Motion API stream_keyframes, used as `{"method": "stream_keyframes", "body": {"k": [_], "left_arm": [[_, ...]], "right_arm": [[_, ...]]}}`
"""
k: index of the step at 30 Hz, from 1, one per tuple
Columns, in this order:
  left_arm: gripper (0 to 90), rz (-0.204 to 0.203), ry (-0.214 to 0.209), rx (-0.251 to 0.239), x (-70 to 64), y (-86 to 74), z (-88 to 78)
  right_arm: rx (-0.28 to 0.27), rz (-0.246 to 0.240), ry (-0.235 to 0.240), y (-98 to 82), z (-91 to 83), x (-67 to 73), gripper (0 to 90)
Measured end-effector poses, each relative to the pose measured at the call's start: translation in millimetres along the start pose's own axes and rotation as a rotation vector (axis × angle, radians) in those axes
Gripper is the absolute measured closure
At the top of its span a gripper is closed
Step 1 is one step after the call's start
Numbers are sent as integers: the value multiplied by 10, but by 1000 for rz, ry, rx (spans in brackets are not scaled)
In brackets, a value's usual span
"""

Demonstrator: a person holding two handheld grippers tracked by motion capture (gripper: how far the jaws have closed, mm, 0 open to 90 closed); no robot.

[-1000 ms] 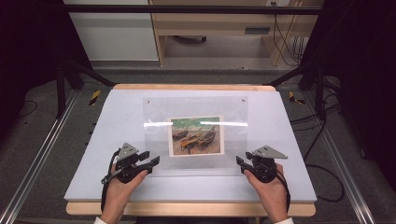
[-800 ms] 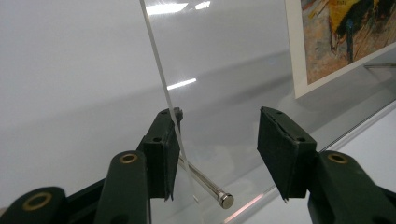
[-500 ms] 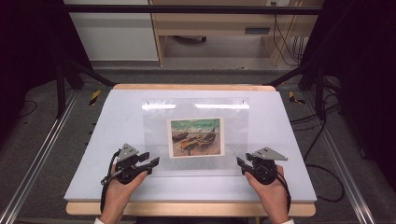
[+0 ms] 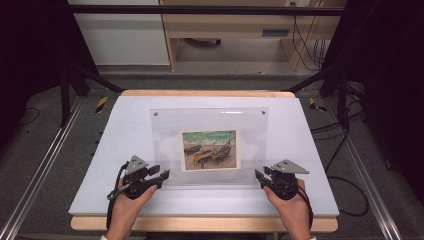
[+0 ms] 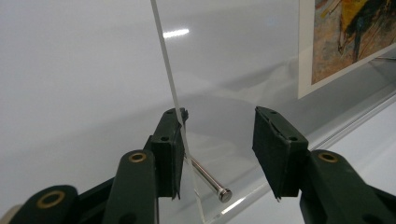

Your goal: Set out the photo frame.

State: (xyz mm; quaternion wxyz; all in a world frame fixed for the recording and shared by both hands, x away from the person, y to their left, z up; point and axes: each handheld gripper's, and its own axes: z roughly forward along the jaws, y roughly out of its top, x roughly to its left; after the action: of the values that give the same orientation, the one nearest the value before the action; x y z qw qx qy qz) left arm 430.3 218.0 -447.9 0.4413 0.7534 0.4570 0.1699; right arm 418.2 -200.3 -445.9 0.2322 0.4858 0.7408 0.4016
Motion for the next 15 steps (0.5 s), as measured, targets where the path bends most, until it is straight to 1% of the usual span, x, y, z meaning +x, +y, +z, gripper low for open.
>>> {"method": "stream_keyframes", "body": {"k": [5, 10, 15], "left_arm": [[541, -2, 4, 7, -19, -17, -17], [547, -3, 3, 7, -22, -35, -30], [549, 0, 3, 9, -28, -44, -33]], "right_arm": [[7, 3, 4, -19, -19, 12, 652], [9, -12, 4, -40, -29, 9, 660], [16, -10, 8, -55, -45, 24, 666]]}}
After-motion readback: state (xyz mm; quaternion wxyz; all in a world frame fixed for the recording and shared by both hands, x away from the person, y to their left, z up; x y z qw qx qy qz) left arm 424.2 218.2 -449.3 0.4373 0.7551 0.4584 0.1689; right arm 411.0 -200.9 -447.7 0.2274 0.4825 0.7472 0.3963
